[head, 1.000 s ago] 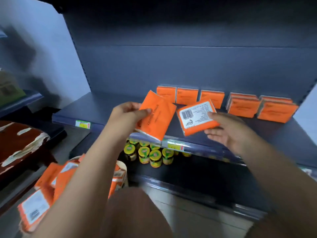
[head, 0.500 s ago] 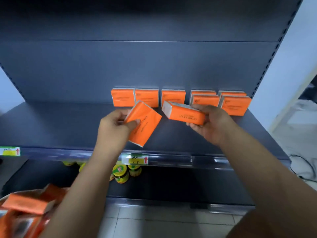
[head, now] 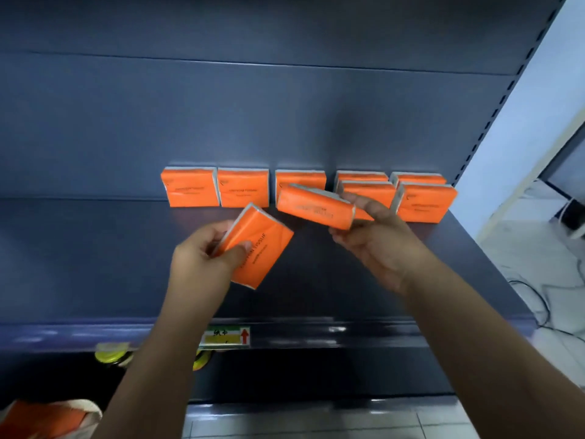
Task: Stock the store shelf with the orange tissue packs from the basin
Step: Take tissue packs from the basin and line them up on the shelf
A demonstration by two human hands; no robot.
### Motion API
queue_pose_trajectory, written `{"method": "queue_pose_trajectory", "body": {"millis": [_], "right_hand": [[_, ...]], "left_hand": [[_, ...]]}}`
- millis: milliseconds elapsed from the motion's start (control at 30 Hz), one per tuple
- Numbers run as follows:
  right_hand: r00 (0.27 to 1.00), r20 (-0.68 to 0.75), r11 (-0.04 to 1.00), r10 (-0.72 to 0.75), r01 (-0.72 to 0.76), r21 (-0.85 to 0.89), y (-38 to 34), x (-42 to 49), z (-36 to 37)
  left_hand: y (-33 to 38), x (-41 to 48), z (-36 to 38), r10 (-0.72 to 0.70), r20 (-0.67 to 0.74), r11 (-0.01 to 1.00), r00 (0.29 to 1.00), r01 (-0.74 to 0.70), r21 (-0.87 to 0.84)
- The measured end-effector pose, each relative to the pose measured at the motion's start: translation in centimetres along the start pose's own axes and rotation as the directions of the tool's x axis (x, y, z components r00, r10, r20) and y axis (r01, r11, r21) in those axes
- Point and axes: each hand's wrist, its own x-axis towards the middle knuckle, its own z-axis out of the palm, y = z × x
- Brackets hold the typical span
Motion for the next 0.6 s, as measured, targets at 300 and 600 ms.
{"method": "queue_pose_trajectory", "body": {"millis": [300, 600], "right_hand": [[0.939, -0.179, 0.853, -0.295, 0.174, -0.491, -0.1, 1.4, 1.4], [0.977, -0.184, 0.876, -0.112, 0.009, -0.482, -0.3, 3.6, 0.6]], "left_hand": [[0.7, 0.0, -2.5, 0.036, 0.064, 0.992, 0.997, -0.043, 0.122], [0.3, 2.8, -2.1, 0.124, -0.152, 0.985, 0.981, -0.104, 0.136]]}}
